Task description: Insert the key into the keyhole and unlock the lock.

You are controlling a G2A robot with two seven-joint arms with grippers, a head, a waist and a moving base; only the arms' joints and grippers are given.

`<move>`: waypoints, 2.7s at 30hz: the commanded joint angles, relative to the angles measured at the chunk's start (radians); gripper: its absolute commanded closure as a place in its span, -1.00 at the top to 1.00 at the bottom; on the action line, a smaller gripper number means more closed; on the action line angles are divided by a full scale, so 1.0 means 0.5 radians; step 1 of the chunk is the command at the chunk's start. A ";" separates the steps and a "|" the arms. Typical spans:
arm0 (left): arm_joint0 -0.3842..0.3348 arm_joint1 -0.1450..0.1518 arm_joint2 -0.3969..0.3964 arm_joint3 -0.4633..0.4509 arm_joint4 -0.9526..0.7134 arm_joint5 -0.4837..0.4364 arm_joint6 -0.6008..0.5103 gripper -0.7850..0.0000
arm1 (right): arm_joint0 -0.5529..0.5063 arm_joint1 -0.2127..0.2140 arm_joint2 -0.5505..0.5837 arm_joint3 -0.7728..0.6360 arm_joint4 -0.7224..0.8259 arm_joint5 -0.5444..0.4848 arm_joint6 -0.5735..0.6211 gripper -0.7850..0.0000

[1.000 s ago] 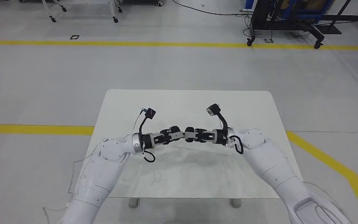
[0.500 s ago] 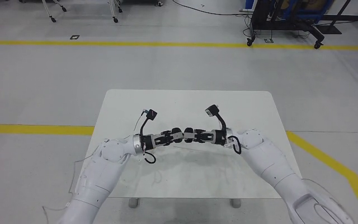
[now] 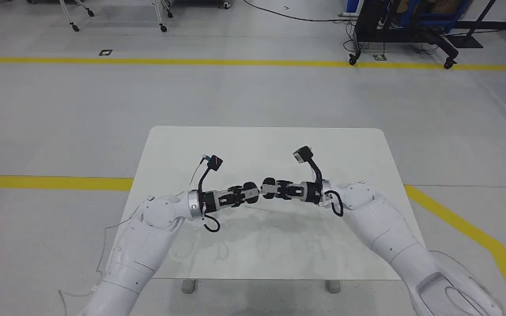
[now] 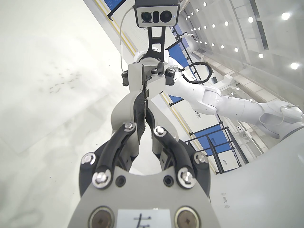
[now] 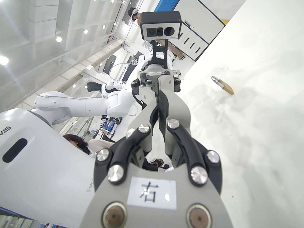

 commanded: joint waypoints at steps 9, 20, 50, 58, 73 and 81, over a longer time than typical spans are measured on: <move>-0.005 0.012 0.020 -0.004 0.055 -0.008 0.070 -1.00 | 0.017 0.010 -0.044 0.005 0.032 0.009 0.009 1.00; -0.008 0.030 0.019 -0.004 0.069 -0.017 0.112 -1.00 | 0.009 0.011 -0.042 -0.009 -0.004 0.034 -0.018 1.00; -0.008 0.070 0.097 -0.046 0.116 -0.078 0.089 -1.00 | -0.131 0.086 0.110 -0.279 -0.324 0.134 -0.028 -1.00; -0.023 0.078 0.100 -0.031 0.118 -0.043 0.130 -1.00 | -0.123 0.079 0.107 -0.258 -0.317 0.130 -0.007 -1.00; -0.039 0.103 -0.015 0.019 0.095 0.023 0.392 1.00 | -0.247 0.113 0.268 -0.171 -0.157 -0.097 -0.109 -1.00; -0.046 0.105 -0.014 -0.022 0.147 0.018 0.394 1.00 | -0.262 0.115 0.280 -0.162 -0.123 -0.115 -0.115 -1.00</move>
